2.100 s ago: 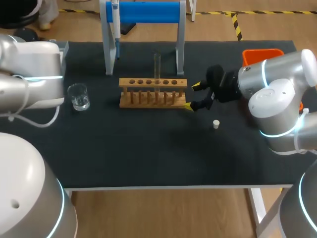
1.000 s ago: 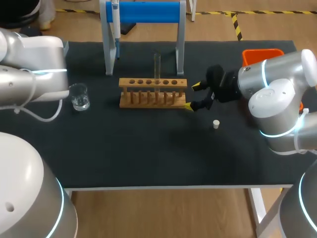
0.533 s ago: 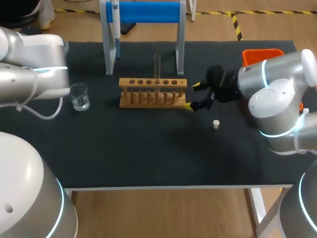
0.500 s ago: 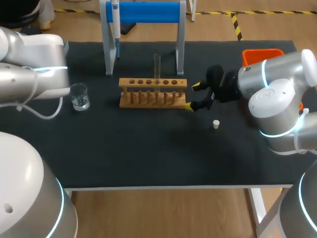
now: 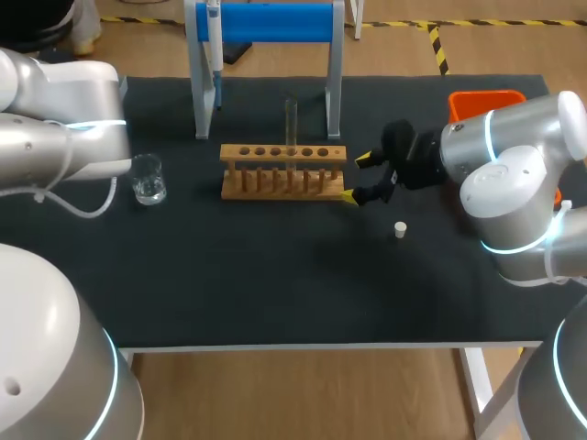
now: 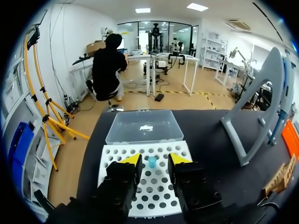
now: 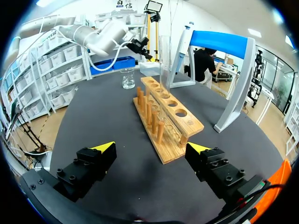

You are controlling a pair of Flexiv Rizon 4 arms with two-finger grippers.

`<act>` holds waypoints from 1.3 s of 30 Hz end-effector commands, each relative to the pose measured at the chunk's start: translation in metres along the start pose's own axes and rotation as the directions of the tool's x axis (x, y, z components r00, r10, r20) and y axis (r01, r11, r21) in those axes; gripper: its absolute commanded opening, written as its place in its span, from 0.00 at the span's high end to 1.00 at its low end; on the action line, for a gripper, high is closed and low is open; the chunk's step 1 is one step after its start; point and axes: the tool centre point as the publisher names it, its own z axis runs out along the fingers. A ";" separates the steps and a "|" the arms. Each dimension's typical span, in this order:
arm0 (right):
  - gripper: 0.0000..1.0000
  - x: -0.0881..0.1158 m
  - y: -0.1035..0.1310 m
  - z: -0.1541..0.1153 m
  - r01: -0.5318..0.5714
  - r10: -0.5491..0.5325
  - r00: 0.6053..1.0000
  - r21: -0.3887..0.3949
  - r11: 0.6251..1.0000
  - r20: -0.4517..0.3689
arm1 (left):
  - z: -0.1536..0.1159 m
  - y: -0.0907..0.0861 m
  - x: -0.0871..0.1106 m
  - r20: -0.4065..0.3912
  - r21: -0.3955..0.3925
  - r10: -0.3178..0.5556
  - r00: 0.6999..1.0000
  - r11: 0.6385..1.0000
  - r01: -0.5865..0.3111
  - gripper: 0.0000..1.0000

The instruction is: Invert the test tube, pick up the pipette, mount the tip to pipette, aspirate from beaker and dispense into the tube, eject the tip, return the pipette, and cap with the stopper.

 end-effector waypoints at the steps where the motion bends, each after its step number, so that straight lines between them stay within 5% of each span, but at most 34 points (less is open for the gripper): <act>1: 0.00 0.000 0.000 -0.001 0.000 0.000 1.000 0.000 1.000 -0.001 | 0.005 0.000 -0.001 0.001 -0.002 -0.001 1.000 1.000 0.001 0.66; 39: 0.00 0.000 0.000 -0.001 0.000 0.000 1.000 0.000 1.000 -0.001 | 0.013 0.003 -0.003 0.008 -0.012 0.010 1.000 1.000 -0.010 0.68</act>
